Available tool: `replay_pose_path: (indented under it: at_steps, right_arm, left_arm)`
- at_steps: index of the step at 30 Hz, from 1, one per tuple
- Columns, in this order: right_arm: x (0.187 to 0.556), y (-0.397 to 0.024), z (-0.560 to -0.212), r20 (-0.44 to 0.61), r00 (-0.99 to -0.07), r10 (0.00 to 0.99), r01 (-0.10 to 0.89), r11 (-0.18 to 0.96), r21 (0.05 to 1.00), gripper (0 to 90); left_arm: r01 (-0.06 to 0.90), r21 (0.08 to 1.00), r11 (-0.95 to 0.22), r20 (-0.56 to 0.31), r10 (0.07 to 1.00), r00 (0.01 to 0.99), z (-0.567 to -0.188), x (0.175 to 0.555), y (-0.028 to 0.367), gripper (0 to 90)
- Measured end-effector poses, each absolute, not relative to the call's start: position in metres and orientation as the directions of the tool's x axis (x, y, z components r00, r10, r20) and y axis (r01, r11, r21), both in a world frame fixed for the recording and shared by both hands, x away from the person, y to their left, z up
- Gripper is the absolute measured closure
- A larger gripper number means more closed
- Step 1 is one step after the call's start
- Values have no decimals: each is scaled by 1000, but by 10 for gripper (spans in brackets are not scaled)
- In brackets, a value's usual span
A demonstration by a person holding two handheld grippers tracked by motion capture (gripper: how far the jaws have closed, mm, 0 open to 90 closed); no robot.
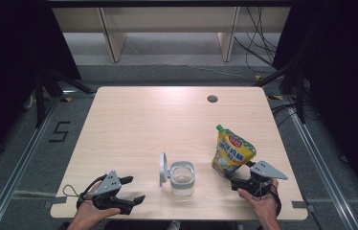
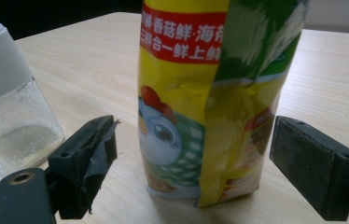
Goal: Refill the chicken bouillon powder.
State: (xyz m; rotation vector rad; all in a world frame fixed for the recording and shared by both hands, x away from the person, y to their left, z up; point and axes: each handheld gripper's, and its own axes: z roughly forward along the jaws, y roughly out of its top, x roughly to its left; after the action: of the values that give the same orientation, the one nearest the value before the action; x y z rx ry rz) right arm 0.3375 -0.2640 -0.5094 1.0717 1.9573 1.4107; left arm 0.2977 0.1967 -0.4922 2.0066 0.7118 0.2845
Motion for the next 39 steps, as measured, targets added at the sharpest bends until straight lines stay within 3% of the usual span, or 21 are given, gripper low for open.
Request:
replay_pose_path:
  at_steps: [8, 13, 24, 25, 26, 27, 29, 39]
  right_arm:
    - [347, -263, -514, 106, -561, 821, 309, 89, 947, 158]
    - [347, -260, -515, 203, -529, 824, 381, 17, 924, 159]
    - [357, -258, -516, 113, -542, 833, 305, 69, 950, 162]
    - [355, -256, -516, 146, -532, 834, 327, 43, 944, 162]
    - [358, -255, -517, 126, -525, 842, 289, 37, 956, 162]
    - [356, -255, -515, 130, -524, 842, 328, 59, 943, 163]
    - [360, -255, -517, 106, -546, 831, 290, 68, 955, 166]
    - [363, -252, -516, 131, -548, 826, 286, 38, 957, 180]
  left_arm:
    - [382, 842, -380, -91, 599, 796, -492, 296, 196, 198]
    - [381, 846, -374, -97, 594, 799, -493, 295, 195, 203]
    - [379, 837, -393, -91, 584, 807, -494, 296, 195, 203]
    - [379, 838, -393, -90, 585, 806, -494, 296, 195, 204]
    - [379, 838, -393, -90, 585, 806, -494, 296, 195, 204]
    - [380, 836, -396, -92, 581, 808, -494, 297, 195, 203]
    - [382, 840, -384, -99, 584, 806, -494, 296, 194, 204]
    - [379, 837, -395, -90, 584, 807, -494, 296, 195, 204]
